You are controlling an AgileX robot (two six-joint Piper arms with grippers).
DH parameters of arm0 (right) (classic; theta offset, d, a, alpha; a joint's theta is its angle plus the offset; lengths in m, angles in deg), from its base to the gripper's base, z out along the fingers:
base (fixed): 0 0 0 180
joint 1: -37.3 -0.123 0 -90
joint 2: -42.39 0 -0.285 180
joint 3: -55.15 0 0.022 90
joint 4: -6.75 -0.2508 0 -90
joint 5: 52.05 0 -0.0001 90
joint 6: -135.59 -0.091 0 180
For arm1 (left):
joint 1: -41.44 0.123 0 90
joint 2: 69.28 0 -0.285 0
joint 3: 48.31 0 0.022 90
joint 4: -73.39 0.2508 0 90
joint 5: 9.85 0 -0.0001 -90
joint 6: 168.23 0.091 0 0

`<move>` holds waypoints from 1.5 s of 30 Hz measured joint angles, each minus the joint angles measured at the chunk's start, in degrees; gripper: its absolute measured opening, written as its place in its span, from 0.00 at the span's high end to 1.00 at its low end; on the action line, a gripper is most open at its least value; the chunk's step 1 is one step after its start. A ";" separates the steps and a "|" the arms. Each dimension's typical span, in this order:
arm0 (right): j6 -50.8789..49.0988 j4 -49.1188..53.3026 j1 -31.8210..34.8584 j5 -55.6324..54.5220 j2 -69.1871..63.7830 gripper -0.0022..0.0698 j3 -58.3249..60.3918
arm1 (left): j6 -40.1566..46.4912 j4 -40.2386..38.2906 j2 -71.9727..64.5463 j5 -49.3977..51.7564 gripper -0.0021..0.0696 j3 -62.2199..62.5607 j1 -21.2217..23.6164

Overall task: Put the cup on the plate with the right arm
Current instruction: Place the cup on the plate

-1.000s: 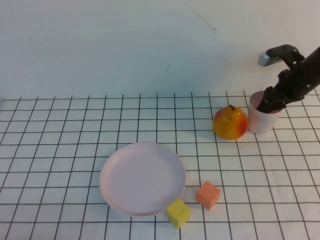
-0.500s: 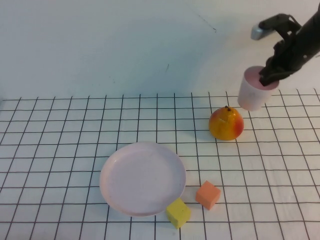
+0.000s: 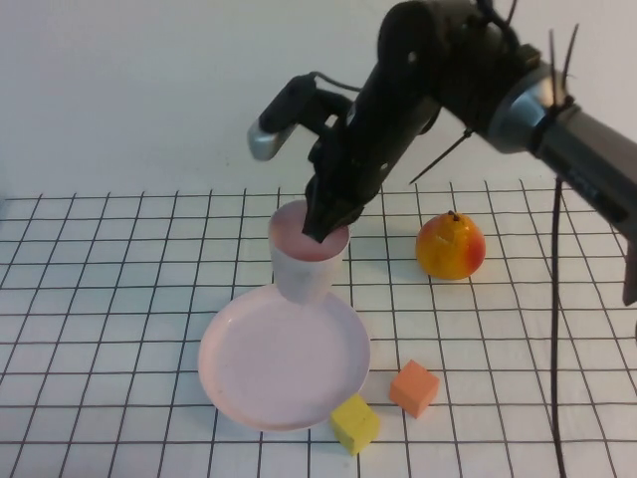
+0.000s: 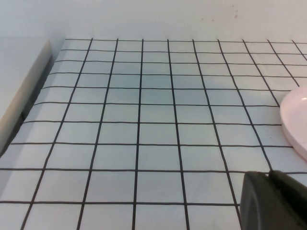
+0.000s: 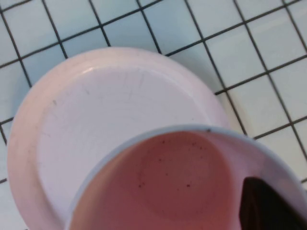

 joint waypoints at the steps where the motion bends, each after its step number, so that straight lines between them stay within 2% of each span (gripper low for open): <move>1: -0.29 1.04 -1.17 0.00 -0.45 0.93 0.00 | 0.00 0.00 0.00 0.00 0.98 0.00 0.00; 6: -1.73 2.11 -3.36 0.14 -3.16 0.93 0.00 | 0.00 0.00 0.00 0.00 0.98 0.00 0.00; 29: -6.91 -0.86 -3.49 -0.19 -8.30 0.92 1.67 | 0.00 0.00 0.00 0.00 0.97 0.00 0.00; 32: -7.60 -0.86 -3.49 -0.19 -8.30 0.88 1.67 | 0.00 0.00 0.00 0.00 0.97 0.00 0.00; 39: -8.38 -0.53 -3.49 -0.19 -8.43 0.63 1.67 | 0.00 0.00 0.00 0.00 0.97 0.00 0.00; 45: -8.38 2.64 -3.49 -0.19 -3.94 0.60 1.67 | 0.00 0.00 0.00 0.00 0.97 0.00 0.00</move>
